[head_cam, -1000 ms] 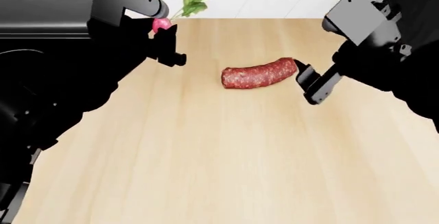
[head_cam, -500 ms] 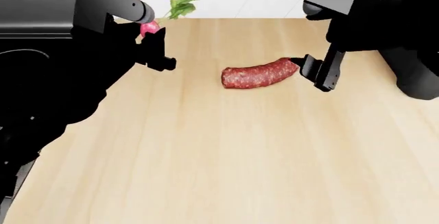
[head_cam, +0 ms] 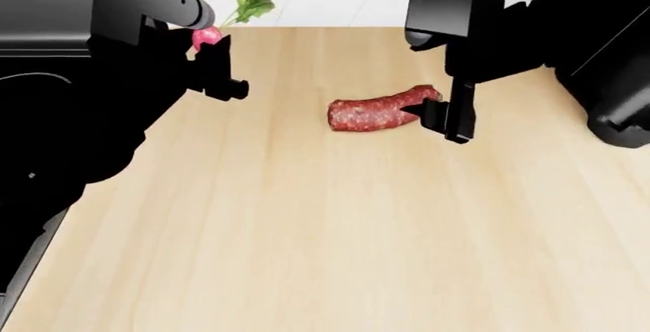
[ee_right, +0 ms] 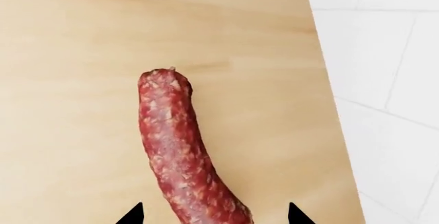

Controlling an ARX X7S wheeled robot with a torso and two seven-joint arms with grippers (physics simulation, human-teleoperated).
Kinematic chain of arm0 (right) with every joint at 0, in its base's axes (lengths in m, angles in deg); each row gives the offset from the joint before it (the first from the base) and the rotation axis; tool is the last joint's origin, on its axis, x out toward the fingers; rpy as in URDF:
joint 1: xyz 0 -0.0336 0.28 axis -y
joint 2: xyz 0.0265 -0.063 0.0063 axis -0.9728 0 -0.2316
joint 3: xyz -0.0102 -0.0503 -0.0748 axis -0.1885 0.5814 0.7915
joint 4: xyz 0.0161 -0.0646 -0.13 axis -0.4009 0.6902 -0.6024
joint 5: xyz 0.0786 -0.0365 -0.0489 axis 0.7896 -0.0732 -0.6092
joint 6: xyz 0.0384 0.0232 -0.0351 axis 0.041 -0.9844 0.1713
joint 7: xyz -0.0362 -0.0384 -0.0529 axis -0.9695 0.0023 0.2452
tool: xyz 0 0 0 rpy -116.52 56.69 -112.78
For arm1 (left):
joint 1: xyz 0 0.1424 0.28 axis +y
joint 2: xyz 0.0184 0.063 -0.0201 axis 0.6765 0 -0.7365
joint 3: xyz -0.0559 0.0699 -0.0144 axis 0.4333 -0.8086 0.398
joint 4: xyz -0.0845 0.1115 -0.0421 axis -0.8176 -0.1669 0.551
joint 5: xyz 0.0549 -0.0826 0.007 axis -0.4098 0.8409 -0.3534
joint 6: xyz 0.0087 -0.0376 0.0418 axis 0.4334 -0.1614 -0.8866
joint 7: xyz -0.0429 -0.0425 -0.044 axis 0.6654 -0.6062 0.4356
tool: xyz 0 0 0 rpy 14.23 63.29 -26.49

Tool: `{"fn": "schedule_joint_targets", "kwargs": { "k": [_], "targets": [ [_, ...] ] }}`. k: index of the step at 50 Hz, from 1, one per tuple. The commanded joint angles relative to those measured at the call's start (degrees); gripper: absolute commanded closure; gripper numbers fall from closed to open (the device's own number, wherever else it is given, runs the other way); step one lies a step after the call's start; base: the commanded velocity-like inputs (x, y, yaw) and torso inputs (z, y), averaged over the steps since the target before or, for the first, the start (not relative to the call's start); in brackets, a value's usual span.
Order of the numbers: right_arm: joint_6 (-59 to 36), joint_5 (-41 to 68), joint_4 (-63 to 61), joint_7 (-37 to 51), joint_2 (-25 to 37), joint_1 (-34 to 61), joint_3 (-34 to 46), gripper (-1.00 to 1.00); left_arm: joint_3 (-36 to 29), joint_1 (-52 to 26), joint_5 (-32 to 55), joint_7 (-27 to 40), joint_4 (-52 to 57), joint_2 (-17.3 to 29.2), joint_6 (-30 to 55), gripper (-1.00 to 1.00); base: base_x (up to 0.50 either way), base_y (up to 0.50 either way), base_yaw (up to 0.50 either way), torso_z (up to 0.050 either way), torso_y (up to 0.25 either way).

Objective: Place both pans onto different burners. Then place the beet and the sausage on different pans.

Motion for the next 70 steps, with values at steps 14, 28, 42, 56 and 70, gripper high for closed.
{"fn": "schedule_joint_targets", "kwargs": {
  "k": [14,28,42,56,70],
  "targets": [
    [8.7,-4.1,11.4,-6.0,-6.1,-1.0,4.3,-1.00,0.1,0.7,-0.7,0.7,-0.6,0.0,-1.2,1.00,0.00,0.00,0.00,0.000,0.000],
    [13.2,-5.2,16.3,-7.5,-9.4,-1.9,5.1,-1.00,-0.1,0.8,-1.1,0.7,-1.0,-0.2,-1.4,1.00,0.00,0.00,0.00,0.000,0.001],
    [16.3,-5.6,20.7,-8.0,-11.3,-3.1,5.2,-1.00,-0.4,0.9,-1.4,0.8,-1.0,-0.2,-1.5,1.00,0.00,0.00,0.00,0.000,0.000],
    [17.5,-5.5,22.6,-8.2,-12.1,-4.3,5.2,-1.00,-0.5,1.0,-1.4,1.1,-0.8,0.1,-1.3,1.00,0.00,0.00,0.00,0.000,0.000],
    [19.9,-5.5,26.2,-8.6,-13.4,-5.5,5.0,-1.00,-0.7,1.1,-1.5,1.3,-0.7,0.1,-1.2,1.00,0.00,0.00,0.00,0.000,0.000]
  ]
}}
